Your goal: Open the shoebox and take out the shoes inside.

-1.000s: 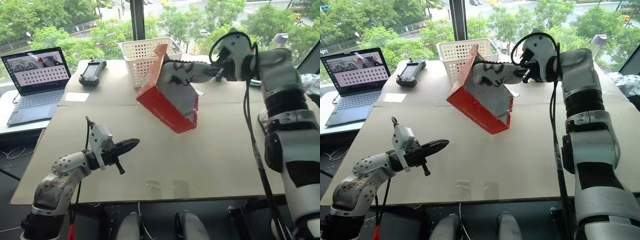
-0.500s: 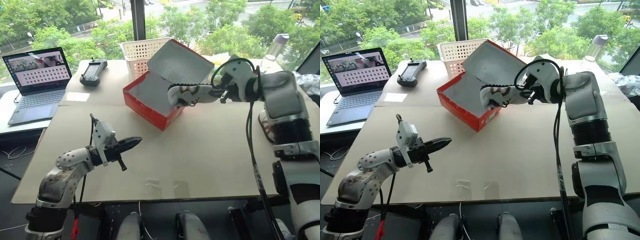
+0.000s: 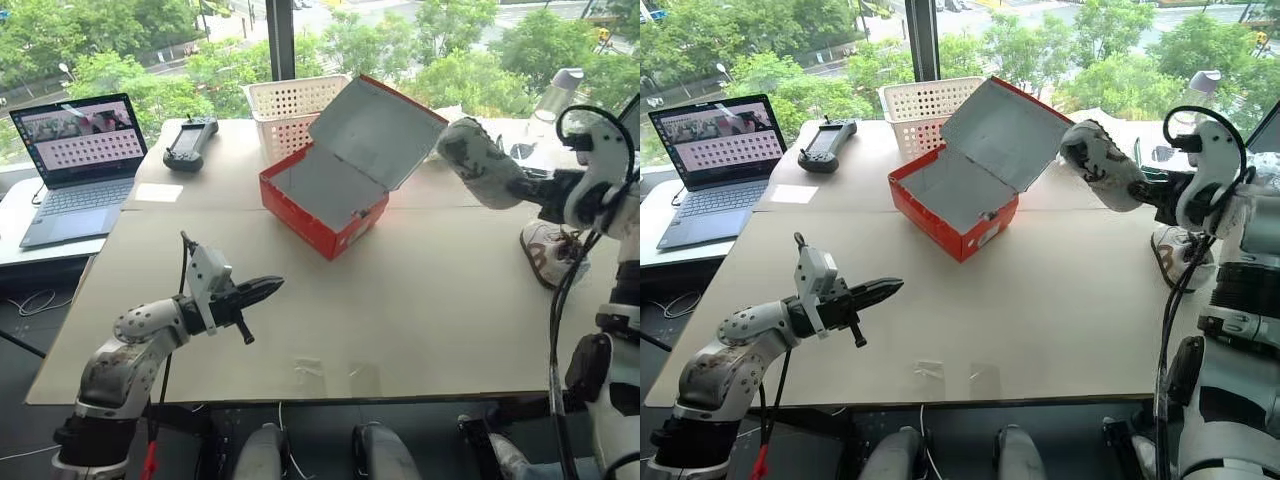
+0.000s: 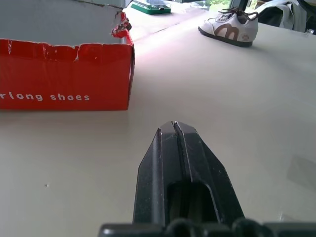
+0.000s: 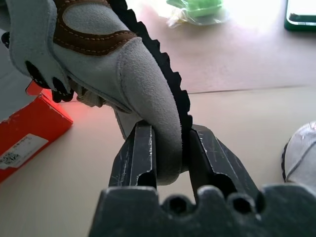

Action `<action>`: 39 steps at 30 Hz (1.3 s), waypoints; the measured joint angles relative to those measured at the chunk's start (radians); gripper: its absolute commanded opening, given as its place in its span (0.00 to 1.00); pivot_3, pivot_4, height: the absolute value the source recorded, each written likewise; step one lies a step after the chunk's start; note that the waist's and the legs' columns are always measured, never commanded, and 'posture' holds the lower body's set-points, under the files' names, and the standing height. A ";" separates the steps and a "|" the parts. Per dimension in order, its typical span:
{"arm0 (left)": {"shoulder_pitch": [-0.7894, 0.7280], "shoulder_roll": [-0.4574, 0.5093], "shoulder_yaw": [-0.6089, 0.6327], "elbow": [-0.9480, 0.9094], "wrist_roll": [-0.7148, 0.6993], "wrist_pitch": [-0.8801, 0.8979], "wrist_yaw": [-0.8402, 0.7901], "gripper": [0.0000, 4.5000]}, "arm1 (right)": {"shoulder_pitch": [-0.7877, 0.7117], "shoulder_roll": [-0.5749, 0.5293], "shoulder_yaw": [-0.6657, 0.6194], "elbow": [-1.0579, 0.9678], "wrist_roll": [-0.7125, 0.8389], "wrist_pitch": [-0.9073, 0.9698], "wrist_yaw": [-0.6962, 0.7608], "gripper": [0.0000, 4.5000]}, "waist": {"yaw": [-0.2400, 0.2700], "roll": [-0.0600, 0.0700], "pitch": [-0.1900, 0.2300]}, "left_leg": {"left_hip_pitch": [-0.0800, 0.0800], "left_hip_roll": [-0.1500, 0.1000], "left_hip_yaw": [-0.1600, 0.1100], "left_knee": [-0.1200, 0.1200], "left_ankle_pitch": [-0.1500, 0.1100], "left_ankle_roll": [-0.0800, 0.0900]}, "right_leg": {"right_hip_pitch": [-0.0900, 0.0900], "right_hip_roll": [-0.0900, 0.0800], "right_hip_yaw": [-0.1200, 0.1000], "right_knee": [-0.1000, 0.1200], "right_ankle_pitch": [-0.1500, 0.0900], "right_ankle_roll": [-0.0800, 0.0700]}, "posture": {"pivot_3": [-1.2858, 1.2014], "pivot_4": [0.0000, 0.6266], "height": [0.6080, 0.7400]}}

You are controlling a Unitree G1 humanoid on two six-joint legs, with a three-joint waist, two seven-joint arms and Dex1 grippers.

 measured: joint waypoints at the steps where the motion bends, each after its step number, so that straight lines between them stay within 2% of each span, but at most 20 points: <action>1: 0.001 -0.001 -0.001 0.000 0.000 0.000 0.000 0.00 | 0.011 0.029 -0.047 -0.029 0.010 0.063 -0.028 0.17 | -0.001 0.000 0.000 | 0.000 0.000 0.000 0.000 0.000 0.000 | 0.000 0.000 0.000 0.000 0.000 0.000 | 0.52 0.24 0.95; 6: 0.013 -0.003 -0.006 0.000 0.000 0.000 -0.001 0.00 | 0.062 0.143 -0.204 -0.081 0.026 0.218 -0.151 0.17 | 0.001 0.000 0.000 | 0.001 0.000 0.000 0.001 0.000 0.000 | 0.001 0.000 0.000 0.001 -0.002 0.003 | 0.52 0.24 0.95; 11: 0.016 -0.003 -0.006 0.000 0.000 0.000 -0.001 0.00 | 0.123 0.161 -0.310 -0.005 0.016 0.217 -0.261 0.17 | 0.008 0.000 0.000 | 0.000 -0.001 0.000 0.001 0.000 0.001 | 0.002 -0.001 0.000 -0.001 -0.002 0.003 | 0.52 0.24 0.95; 19: 0.016 -0.002 -0.006 -0.003 0.000 0.000 -0.002 0.00 | 0.138 0.101 -0.390 0.178 0.066 0.076 -0.342 0.17 | 0.018 0.000 -0.001 | 0.009 -0.002 -0.003 0.001 0.000 0.001 | 0.017 -0.002 -0.004 -0.007 -0.005 0.000 | 0.52 0.24 0.95; 27: 0.017 -0.002 -0.006 -0.006 0.000 0.000 -0.002 0.00 | 0.095 0.009 -0.360 0.366 0.090 -0.094 -0.433 0.17 | 0.023 0.000 -0.001 | 0.006 -0.002 -0.005 0.001 0.000 0.001 | 0.019 -0.002 -0.004 -0.015 -0.003 0.003 | 0.52 0.24 0.95; 29: 0.017 -0.002 -0.006 -0.006 0.000 0.000 -0.002 0.00 | 0.094 0.001 -0.353 0.388 0.103 -0.114 -0.450 0.34 | 0.023 0.000 -0.001 | 0.005 -0.002 -0.005 0.001 0.000 0.002 | 0.020 -0.001 -0.004 -0.016 -0.003 0.003 | 0.52 0.24 0.95; 34: 0.017 -0.002 -0.006 -0.006 0.000 0.000 0.000 0.00 | 0.107 -0.004 -0.341 0.431 0.116 -0.160 -0.511 0.71 | 0.021 -0.001 -0.001 | 0.004 -0.002 -0.005 0.001 0.000 0.002 | 0.018 -0.001 -0.003 -0.017 -0.003 0.003 | 0.52 0.24 0.95; 35: 0.017 -0.002 -0.006 -0.006 0.000 0.000 0.001 0.00 | 0.107 -0.010 -0.329 0.435 0.120 -0.160 -0.512 0.75 | 0.020 -0.001 -0.001 | 0.004 -0.002 -0.005 0.001 0.000 0.003 | 0.018 -0.001 -0.003 -0.017 -0.003 0.003 | 0.52 0.24 0.95; 39: 0.017 -0.002 -0.006 -0.007 0.001 0.000 0.002 0.00 | 0.111 -0.041 -0.273 0.435 0.126 -0.161 -0.513 0.75 | 0.014 -0.001 -0.001 | 0.004 -0.002 -0.005 0.000 0.000 0.003 | 0.018 0.000 -0.003 -0.017 -0.003 0.003 | 0.52 0.24 0.95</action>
